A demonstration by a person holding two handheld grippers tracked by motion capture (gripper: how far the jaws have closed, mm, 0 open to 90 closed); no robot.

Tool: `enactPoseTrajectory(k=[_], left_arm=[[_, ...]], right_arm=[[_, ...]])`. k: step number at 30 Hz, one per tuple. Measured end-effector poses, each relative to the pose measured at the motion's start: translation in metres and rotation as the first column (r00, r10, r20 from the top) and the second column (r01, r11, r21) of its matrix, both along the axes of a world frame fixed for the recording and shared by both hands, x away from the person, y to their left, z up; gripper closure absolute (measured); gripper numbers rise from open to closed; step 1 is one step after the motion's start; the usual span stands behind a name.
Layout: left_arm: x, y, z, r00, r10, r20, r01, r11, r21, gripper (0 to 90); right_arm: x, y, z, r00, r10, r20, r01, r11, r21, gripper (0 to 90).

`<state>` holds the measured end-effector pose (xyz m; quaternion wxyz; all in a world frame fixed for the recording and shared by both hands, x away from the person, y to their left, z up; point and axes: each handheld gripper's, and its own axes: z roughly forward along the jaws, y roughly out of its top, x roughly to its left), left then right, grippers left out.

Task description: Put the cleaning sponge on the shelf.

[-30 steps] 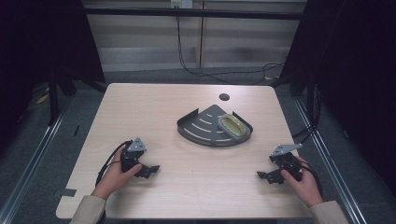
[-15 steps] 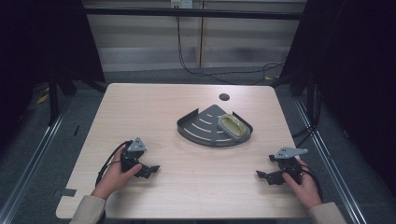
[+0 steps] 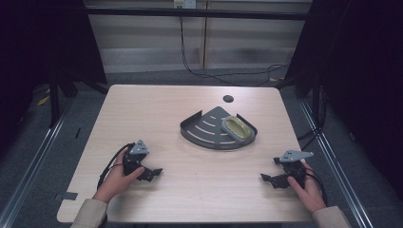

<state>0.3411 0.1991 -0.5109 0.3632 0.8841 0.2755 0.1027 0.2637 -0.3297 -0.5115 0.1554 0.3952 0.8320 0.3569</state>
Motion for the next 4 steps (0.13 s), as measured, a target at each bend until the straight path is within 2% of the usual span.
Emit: enactPoseTrajectory(k=[4], left_arm=[[0.0000, 0.0000, -0.0001, 1.0000, 0.000, -0.001, 0.000, 1.0000, -0.001, 0.0]], right_arm=[[0.0000, 0.0000, 0.0000, 1.0000, 0.001, 0.000, -0.001, 1.0000, 0.000, 10.9]])
